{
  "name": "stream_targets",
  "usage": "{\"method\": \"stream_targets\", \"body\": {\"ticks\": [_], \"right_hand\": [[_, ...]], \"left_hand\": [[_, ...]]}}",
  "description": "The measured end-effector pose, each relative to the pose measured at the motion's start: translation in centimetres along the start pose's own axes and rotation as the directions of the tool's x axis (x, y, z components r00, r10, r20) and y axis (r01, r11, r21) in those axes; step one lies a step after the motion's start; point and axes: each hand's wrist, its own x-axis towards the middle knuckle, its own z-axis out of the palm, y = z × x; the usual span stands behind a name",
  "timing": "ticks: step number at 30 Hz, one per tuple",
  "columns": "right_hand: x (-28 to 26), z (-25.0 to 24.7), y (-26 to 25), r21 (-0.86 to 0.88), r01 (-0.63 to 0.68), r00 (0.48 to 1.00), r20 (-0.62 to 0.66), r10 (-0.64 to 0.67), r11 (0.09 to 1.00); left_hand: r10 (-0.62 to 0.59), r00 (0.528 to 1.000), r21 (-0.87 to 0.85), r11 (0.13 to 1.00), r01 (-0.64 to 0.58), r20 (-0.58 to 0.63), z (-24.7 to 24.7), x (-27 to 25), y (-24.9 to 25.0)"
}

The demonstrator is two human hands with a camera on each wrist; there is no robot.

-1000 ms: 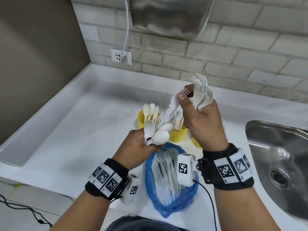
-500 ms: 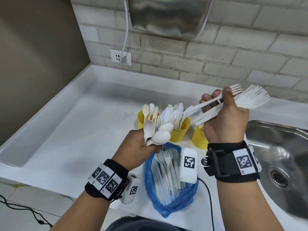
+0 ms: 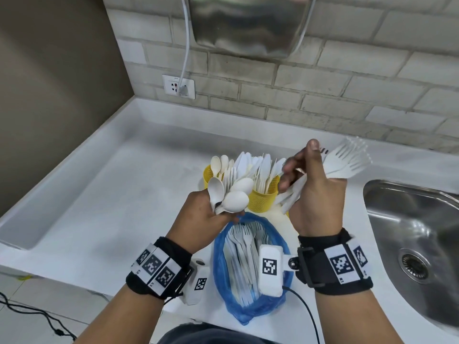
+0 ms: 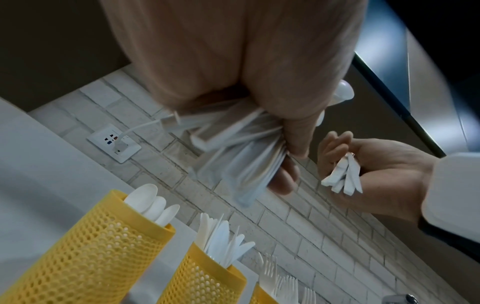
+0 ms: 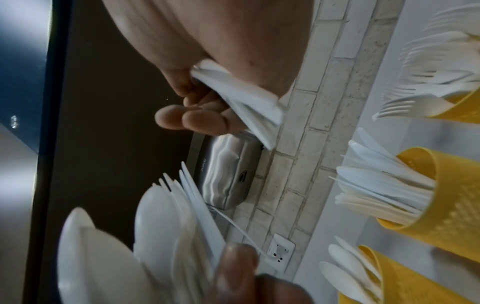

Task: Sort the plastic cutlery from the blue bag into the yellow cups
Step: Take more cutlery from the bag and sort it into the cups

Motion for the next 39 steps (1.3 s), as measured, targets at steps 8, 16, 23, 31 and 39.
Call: {"method": "stream_targets", "body": {"ticks": [8, 16, 23, 31, 39], "right_hand": [[-1.8, -0.5, 0.2, -0.404, 0.12, 0.946, 0.322, 0.019, 0.907], [-1.7, -1.0, 0.1, -0.421, 0.153, 0.878, 0.473, 0.073, 0.894], [-1.8, -0.3, -0.3, -0.132, -0.025, 0.883, 0.462, 0.084, 0.991], [-2.3, -0.3, -0.3, -0.345, 0.158, 0.882, 0.471, 0.025, 0.925], [-1.9, 0.2, -0.7, -0.139, -0.003, 0.938, 0.342, 0.051, 0.99]], "left_hand": [[0.087, 0.993, 0.033, 0.996, -0.085, -0.084, -0.3, -0.1, -0.3], [0.182, 0.974, 0.187, 0.97, -0.155, -0.135, -0.3, 0.2, -1.7], [0.17, 0.977, 0.151, 0.977, -0.15, -0.129, -0.3, 0.1, -2.0], [0.23, 0.967, 0.263, 0.945, -0.195, -0.108, -0.1, 0.1, -1.9], [0.236, 0.964, 0.297, 0.935, -0.192, -0.121, -0.6, 0.2, -1.7]]}}
